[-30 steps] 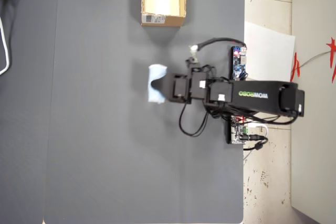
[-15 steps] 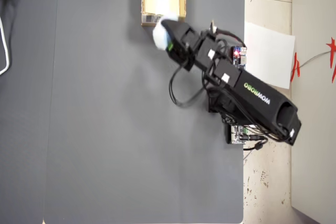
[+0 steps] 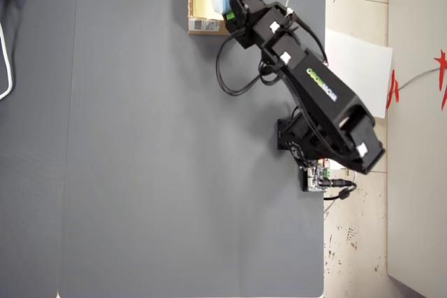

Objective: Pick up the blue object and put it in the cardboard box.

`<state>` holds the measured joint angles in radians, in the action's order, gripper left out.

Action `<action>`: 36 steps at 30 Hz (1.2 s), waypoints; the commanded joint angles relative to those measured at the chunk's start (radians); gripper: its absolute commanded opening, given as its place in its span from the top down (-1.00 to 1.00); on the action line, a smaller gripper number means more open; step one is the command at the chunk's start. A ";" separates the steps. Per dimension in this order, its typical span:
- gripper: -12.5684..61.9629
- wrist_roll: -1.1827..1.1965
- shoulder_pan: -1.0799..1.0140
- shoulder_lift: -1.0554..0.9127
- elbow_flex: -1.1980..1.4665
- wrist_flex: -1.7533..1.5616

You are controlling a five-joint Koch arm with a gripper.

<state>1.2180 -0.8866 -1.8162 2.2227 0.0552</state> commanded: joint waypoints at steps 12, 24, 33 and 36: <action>-0.23 0.333 0.040 -0.037 -0.110 0.041; -0.24 0.584 0.382 -0.285 0.183 -0.172; -0.24 0.588 0.597 -0.489 0.436 -0.164; -0.24 0.595 0.664 -0.546 0.520 -0.166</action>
<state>1.7579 -0.2454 -2.2795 2.7688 -0.0153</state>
